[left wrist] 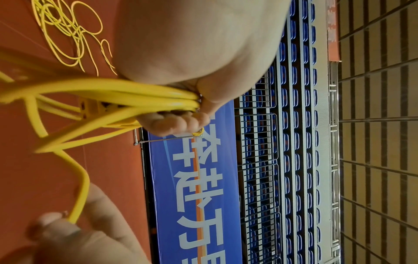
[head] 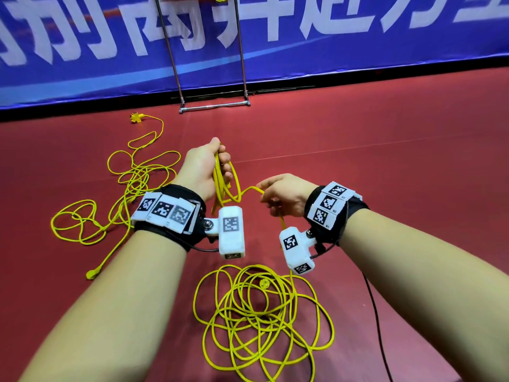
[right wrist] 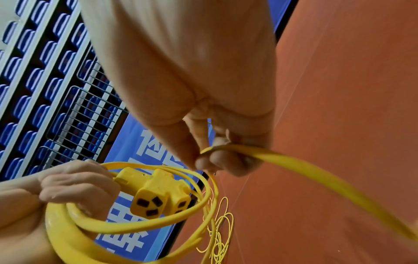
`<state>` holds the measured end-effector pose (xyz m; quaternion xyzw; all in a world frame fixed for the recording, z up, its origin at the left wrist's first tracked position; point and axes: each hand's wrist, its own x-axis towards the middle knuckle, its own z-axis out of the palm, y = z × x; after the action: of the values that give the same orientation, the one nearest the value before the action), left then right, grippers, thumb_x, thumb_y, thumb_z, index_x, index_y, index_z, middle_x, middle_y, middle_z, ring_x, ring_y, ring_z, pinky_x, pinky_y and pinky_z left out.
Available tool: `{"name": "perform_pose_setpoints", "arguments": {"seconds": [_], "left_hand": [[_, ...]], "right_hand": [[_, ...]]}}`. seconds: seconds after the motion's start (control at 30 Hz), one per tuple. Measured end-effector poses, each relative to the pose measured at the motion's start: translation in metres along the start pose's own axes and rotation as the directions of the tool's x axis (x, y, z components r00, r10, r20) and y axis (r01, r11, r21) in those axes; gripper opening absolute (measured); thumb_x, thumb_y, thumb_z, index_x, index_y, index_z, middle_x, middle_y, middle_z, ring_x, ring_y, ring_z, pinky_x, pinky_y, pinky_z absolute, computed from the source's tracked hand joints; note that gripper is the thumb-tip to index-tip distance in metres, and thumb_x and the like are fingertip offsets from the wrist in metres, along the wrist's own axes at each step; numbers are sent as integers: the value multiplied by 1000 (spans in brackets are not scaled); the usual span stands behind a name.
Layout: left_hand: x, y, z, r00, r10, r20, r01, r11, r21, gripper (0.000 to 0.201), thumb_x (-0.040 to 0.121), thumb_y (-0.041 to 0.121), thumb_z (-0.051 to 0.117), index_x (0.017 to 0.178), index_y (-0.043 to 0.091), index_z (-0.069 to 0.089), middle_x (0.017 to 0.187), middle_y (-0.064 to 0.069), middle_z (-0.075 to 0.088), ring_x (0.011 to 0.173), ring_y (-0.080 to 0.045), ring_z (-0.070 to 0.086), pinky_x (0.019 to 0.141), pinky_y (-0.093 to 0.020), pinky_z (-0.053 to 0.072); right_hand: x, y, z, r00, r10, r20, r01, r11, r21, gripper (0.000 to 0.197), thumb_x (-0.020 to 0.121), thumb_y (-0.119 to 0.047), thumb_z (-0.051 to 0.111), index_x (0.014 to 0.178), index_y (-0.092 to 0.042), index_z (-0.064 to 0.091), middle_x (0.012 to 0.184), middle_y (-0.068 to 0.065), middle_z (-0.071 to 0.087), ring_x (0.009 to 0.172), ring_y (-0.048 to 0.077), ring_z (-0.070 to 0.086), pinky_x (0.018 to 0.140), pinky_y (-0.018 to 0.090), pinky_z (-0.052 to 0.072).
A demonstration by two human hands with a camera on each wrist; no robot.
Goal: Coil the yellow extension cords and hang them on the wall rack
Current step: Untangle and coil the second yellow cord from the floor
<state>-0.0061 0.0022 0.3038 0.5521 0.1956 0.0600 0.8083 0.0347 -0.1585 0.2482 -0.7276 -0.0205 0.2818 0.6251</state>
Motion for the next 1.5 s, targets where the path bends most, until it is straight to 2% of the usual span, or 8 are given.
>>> {"name": "perform_pose_setpoints", "arguments": {"seconds": [0.23, 0.43, 0.57, 0.77, 0.9, 1.1, 1.3, 1.5], "left_hand": [[-1, -12, 9, 999, -34, 33, 32, 998, 51, 31, 106, 36, 38, 83, 18, 48, 51, 4, 52, 59, -17, 51, 71, -41, 52], [1, -22, 15, 997, -61, 39, 59, 996, 68, 32, 106, 37, 37, 83, 18, 48, 54, 2, 57, 63, -19, 59, 84, -51, 48], [7, -29, 10, 998, -57, 11, 56, 997, 44, 31, 107, 35, 35, 85, 15, 46, 53, 0, 62, 60, -22, 62, 72, -39, 48], [18, -28, -4, 996, -30, -84, 28, 999, -32, 28, 108, 32, 29, 87, 17, 40, 59, -2, 68, 61, -22, 69, 68, -33, 40], [17, -16, -10, 990, 51, -132, -61, 995, -75, 28, 108, 31, 26, 87, 17, 39, 60, -1, 69, 65, -21, 71, 67, -32, 39], [19, 2, -22, 977, 107, -186, -130, 985, -115, 28, 108, 33, 29, 89, 17, 41, 59, 1, 67, 64, -19, 70, 67, -32, 40], [16, 1, -28, 991, 26, -133, -27, 1000, -5, 33, 105, 40, 38, 81, 19, 47, 52, 6, 46, 49, -13, 48, 64, -33, 48], [8, -3, -17, 999, 26, -19, -26, 1000, -17, 34, 107, 34, 34, 78, 18, 42, 55, 5, 34, 35, -8, 26, 40, -14, 23]], "right_hand": [[-5, -10, 5, 1000, -12, -18, 12, 1000, 0, 42, 82, 20, 36, 115, 5, 58, 72, 10, 43, 52, 19, 43, 43, 21, 30], [-12, -16, 8, 993, -108, 48, 107, 994, 20, 19, 85, 18, 53, 79, 0, 57, 79, 22, 64, 54, 21, 63, 43, 23, 51], [-11, -11, 10, 981, -143, 132, 145, 989, -3, 14, 87, 8, 62, 88, -5, 60, 82, 17, 62, 64, 23, 59, 48, 24, 49], [-6, -1, 9, 908, -131, 399, 74, 985, 156, 23, 93, -2, 58, 110, -13, 47, 97, 16, 64, 77, 29, 63, 86, 42, 46], [-1, 10, 0, 909, -95, 406, 75, 995, 65, 12, 94, 0, 55, 95, -12, 50, 69, 10, 61, 74, 26, 59, 75, 30, 53], [3, 29, -14, 913, 14, 407, 136, 931, -338, 19, 99, -7, 50, 96, -16, 67, 75, 5, 64, 73, 17, 62, 64, 26, 40], [2, 9, -18, 976, -177, 128, 195, 970, -145, 25, 100, -7, 48, 112, -15, 69, 63, 1, 50, 51, 13, 45, 51, 23, 38], [0, -7, -5, 952, -302, 41, 304, 950, -73, 11, 97, -4, 49, 103, -10, 57, 66, 6, 58, 43, 12, 36, 42, 18, 26]]}}
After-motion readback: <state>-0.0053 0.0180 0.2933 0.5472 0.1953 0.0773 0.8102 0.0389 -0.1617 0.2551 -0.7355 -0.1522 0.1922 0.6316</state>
